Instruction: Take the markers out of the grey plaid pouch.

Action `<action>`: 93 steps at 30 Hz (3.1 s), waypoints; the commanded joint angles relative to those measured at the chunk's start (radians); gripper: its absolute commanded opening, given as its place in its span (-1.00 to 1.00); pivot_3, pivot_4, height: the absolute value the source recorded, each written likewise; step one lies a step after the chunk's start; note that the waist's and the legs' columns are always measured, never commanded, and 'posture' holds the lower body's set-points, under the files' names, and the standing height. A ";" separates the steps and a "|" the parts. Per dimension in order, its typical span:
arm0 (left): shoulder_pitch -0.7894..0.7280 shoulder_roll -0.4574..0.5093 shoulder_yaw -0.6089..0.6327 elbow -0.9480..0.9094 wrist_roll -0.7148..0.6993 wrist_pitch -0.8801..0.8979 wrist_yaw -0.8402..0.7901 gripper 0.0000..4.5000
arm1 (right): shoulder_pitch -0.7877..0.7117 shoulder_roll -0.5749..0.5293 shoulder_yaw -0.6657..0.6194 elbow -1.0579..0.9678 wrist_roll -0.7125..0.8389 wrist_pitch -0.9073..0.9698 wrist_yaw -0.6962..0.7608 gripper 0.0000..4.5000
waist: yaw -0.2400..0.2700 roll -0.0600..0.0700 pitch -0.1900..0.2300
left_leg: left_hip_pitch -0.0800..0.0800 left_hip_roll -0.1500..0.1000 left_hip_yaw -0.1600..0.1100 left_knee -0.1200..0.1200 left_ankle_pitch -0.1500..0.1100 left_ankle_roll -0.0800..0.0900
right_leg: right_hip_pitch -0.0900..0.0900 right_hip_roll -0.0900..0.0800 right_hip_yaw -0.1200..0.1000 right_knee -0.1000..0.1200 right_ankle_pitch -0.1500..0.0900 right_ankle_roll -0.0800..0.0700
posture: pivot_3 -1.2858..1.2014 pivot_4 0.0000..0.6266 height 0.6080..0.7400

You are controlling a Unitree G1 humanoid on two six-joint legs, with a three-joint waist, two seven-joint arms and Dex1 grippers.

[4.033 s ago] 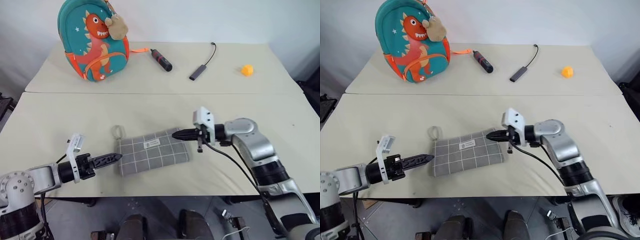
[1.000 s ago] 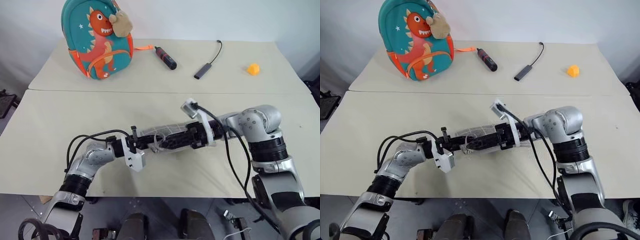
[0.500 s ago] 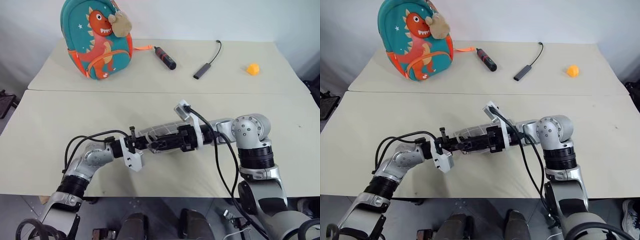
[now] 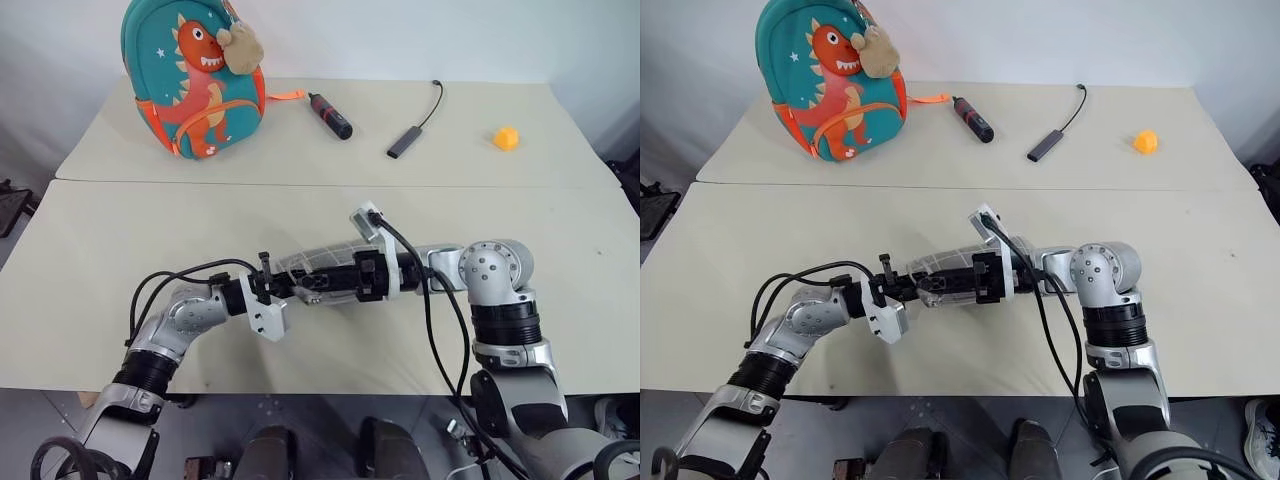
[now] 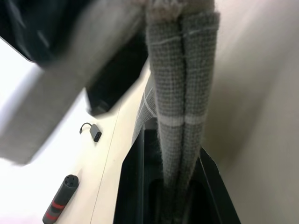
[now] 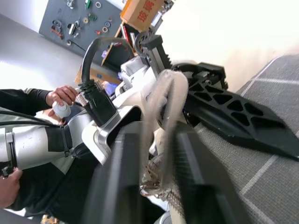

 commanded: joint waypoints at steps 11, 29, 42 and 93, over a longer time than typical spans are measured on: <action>0.063 -0.013 -0.009 -0.123 -0.506 0.303 -0.243 -1.00 | -0.016 -0.039 -0.163 0.046 0.129 -0.060 0.055 -0.97 | -0.001 0.000 0.000 | 0.000 0.000 0.000 0.000 0.000 0.000 | 0.000 0.000 0.000 0.000 0.000 0.000 | 0.03 -0.52 1.00; 0.190 0.012 0.073 -0.437 -0.916 1.085 -0.509 -1.00 | -0.052 -0.092 -0.347 0.120 0.244 -0.172 0.008 -0.97 | -0.016 0.000 0.000 | 0.000 0.000 0.001 0.000 0.000 0.000 | 0.000 0.000 0.001 0.000 0.000 0.000 | 0.03 -0.52 1.00; 0.101 -0.060 0.094 -0.294 -0.618 0.606 -0.557 -1.00 | -0.069 -0.227 -0.224 0.077 0.304 0.060 0.025 -0.71 | -0.016 0.000 0.000 | 0.000 0.000 0.002 0.000 0.000 0.000 | 0.000 0.000 0.001 0.000 0.000 0.000 | 0.03 -0.52 1.00; 0.006 -0.061 0.023 -0.061 -0.309 0.097 -0.171 -1.00 | 0.067 -0.079 -0.087 -0.024 0.236 -0.074 0.005 -0.98 | 0.001 0.000 0.000 | 0.000 0.000 0.001 0.000 0.000 0.000 | 0.000 0.000 0.000 0.000 0.000 0.000 | 0.03 -0.52 1.00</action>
